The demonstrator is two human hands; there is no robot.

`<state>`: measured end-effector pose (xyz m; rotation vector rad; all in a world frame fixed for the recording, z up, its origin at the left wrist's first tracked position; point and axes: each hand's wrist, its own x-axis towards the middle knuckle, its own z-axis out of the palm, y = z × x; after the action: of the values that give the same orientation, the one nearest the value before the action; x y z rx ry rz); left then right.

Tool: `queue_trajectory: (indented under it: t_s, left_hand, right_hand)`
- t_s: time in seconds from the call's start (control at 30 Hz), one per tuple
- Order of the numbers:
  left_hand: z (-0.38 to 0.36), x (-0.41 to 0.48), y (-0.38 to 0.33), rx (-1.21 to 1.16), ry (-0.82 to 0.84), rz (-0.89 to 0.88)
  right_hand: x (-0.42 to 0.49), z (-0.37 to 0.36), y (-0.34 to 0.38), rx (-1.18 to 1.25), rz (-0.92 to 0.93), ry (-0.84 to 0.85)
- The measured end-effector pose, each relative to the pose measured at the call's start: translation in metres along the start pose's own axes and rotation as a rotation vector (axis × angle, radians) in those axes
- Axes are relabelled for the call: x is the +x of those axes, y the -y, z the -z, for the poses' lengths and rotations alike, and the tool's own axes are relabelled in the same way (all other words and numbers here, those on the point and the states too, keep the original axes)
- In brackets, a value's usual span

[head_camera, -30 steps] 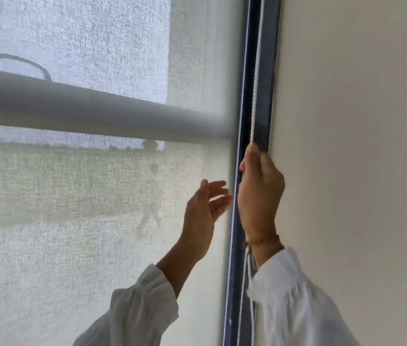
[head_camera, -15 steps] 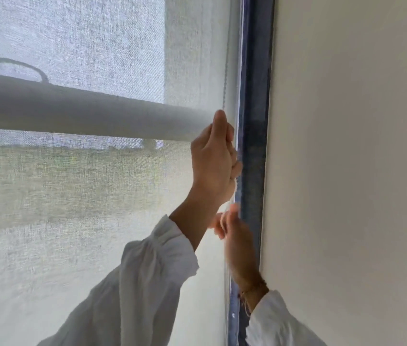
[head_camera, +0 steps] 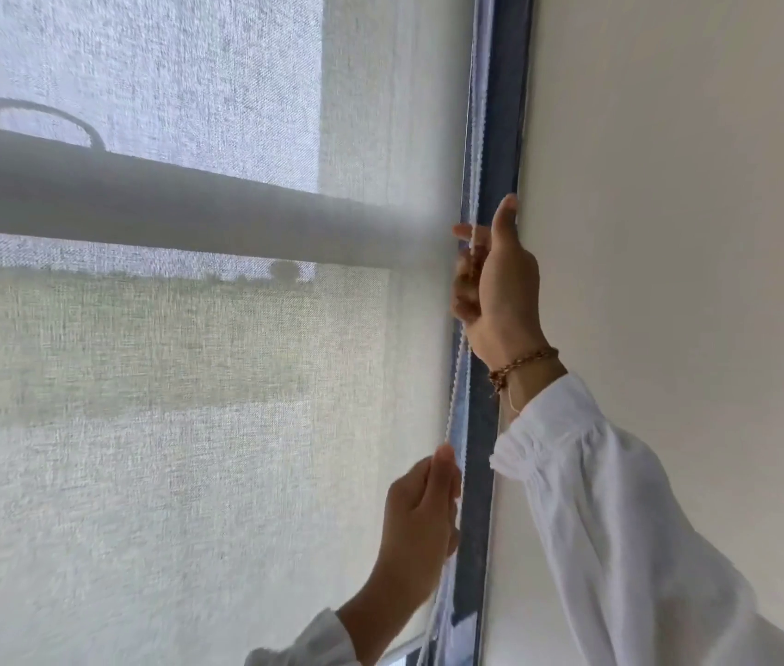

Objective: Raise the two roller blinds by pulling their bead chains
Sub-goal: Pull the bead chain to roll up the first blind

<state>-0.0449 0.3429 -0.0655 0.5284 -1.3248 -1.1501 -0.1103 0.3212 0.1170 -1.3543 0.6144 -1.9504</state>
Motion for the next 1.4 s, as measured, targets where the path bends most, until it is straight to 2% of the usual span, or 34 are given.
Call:
queue_trajectory:
  t_s: [0.13, 0.23, 0.3, 0.4, 0.53, 0.67, 0.77, 0.83, 0.93, 1.03, 1.13, 1.27, 1.4]
  left_hand:
    - [0.011, 0.001, -0.002, 0.022, 0.067, 0.040]
    - [0.021, 0.014, -0.018, 0.018, 0.166, 0.143]
    - [0.027, 0.026, -0.032, 0.101, 0.171, 0.173]
    - [0.029, 0.046, -0.061, 0.176, 0.126, 0.114]
    - [0.018, 0.066, -0.113, 0.050, 0.168, 0.011]
    - [0.000, 0.070, -0.147, -0.096, 0.228, -0.108]
    - [-0.016, 0.067, -0.149, -0.134, 0.045, -0.174]
    - [-0.025, 0.066, -0.146, -0.131, -0.050, -0.248]
    - [-0.035, 0.060, -0.143, -0.215, 0.016, -0.307]
    - [-0.033, 0.056, -0.139, -0.135, 0.022, -0.365]
    - [-0.024, 0.050, -0.125, 0.002, -0.019, -0.404]
    - [-0.011, 0.026, -0.085, 0.099, 0.032, -0.299]
    - [0.003, 0.001, -0.044, 0.223, 0.044, -0.210]
  right_hand:
    - [-0.010, -0.009, 0.000, -0.202, 0.269, -0.224]
    - [-0.017, -0.010, 0.004, -0.303, 0.416, -0.258]
    - [-0.025, -0.009, 0.001, -0.372, 0.498, -0.283]
    - [-0.048, -0.006, -0.024, -0.470, 0.569, -0.323]
    - [-0.090, 0.003, -0.070, -0.548, 0.616, -0.284]
    - [-0.123, 0.010, -0.101, -0.618, 0.580, -0.269]
    - [-0.126, 0.008, -0.104, -0.622, 0.547, -0.240]
    - [-0.122, 0.009, -0.106, -0.473, 0.405, -0.188]
    - [-0.108, 0.018, -0.103, -0.252, 0.074, -0.025]
    - [-0.086, 0.029, -0.088, -0.091, -0.081, 0.079]
    - [-0.057, 0.038, -0.060, 0.010, -0.122, 0.173]
    - [-0.026, 0.030, -0.021, 0.117, -0.083, 0.221]
    - [-0.011, 0.006, 0.013, 0.179, -0.098, 0.200]
